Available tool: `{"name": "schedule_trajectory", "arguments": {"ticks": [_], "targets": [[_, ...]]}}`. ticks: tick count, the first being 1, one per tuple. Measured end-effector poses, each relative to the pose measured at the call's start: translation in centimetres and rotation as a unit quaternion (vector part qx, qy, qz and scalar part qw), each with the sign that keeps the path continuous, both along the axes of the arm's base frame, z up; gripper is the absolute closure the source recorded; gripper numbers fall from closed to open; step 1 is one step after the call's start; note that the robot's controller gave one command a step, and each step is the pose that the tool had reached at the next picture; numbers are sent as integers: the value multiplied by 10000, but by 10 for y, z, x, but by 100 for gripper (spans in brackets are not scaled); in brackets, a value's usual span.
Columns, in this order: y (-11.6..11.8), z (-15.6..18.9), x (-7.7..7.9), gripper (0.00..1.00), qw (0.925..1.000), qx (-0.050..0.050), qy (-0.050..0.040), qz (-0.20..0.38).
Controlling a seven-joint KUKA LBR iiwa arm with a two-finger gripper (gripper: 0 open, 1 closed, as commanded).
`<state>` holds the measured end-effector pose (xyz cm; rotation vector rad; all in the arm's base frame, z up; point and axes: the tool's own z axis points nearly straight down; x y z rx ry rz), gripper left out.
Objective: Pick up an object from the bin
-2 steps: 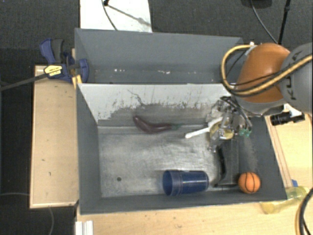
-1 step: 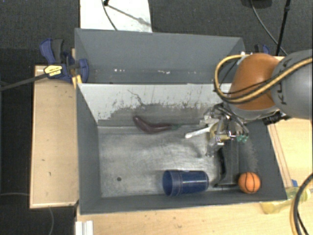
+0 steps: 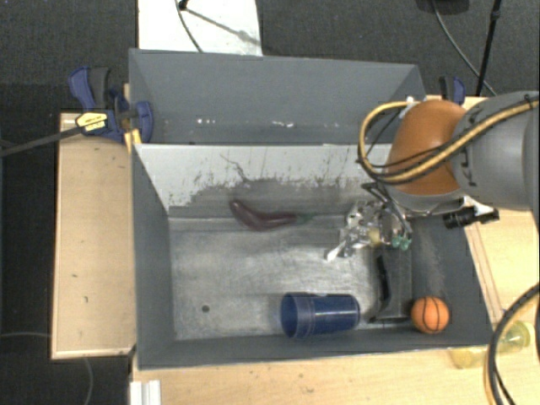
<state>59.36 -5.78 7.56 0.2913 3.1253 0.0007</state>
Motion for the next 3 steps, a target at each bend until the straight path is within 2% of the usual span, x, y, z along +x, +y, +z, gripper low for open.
{"name": "schedule_trajectory", "arguments": {"ticks": [1, 2, 3], "targets": [[0, 0, 0, 100, 10000, 2, 2, 0], [0, 20, 2, 100, 10000, 4, -19, 4], [0, 56, 2, 100, 10000, -1, -26, 3]]}}
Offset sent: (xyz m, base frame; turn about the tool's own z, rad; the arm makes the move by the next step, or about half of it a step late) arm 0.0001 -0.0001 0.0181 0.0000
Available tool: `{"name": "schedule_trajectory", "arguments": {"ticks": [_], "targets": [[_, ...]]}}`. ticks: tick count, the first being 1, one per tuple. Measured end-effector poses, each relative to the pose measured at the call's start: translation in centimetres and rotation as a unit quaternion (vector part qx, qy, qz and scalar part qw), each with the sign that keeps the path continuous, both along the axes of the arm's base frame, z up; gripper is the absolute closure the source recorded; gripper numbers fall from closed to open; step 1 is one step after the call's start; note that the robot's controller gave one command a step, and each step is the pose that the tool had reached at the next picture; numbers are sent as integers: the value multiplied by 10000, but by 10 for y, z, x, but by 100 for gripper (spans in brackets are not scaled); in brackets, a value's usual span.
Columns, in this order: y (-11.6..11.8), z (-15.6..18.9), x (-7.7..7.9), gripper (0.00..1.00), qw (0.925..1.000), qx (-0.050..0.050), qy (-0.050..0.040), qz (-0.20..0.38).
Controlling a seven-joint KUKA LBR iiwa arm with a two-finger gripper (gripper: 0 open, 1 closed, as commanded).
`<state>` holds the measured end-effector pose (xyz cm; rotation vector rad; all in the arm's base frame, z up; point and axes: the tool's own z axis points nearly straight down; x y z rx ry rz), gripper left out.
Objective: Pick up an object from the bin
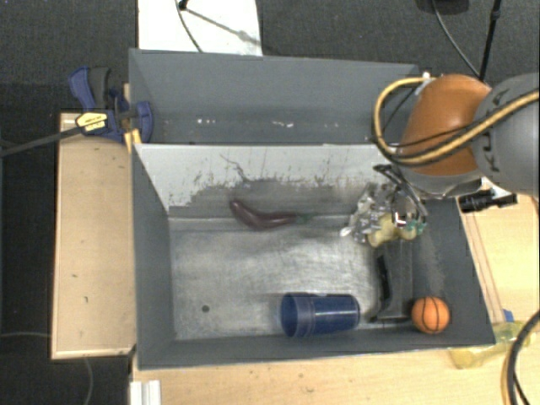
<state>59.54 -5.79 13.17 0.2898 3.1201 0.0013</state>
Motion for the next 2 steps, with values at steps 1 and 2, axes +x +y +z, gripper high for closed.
{"name": "schedule_trajectory", "arguments": {"ticks": [1, 2], "targets": [[0, 52, 2, 100, 10000, -1, -9, 11], [0, 64, 1, 100, 10000, 2, 4, 9]]}}
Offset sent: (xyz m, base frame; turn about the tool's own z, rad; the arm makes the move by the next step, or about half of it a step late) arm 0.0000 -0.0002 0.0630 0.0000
